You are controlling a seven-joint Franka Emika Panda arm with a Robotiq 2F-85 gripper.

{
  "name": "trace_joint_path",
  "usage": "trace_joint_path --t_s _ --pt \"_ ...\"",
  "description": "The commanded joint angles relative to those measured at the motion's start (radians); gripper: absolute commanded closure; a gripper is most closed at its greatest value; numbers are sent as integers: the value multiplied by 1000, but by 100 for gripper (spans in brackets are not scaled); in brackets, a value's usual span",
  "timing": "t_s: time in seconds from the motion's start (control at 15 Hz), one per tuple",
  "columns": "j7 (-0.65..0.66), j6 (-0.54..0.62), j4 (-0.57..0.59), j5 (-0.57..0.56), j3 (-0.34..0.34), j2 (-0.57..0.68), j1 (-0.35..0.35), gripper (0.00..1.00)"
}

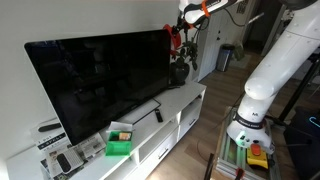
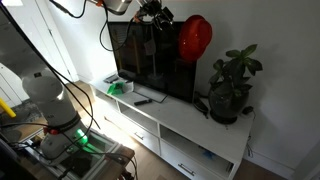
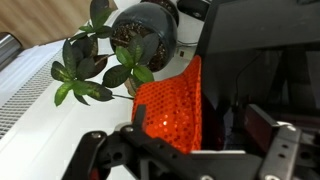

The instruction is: Remove the orange bowler hat that is hanging on the top right corner of the television and move it on the television stand

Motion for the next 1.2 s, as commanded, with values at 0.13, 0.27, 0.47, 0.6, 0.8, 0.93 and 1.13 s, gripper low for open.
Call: trace_joint_path --t_s 0.13,0.27,0.47,0.6,0.8,0.93,1.13 --pt "96 71 59 -59 -37 53 0 0" --pt "108 112 64 -58 -48 68 0 0" --pt "131 157 90 -55 -60 103 0 0" --pt "147 185 110 -54 -67 128 3 0" --pt "166 212 141 -57 -77 162 7 19" --pt "174 226 156 -54 -83 176 13 41" --pt "190 250 170 -56 -89 187 24 62"
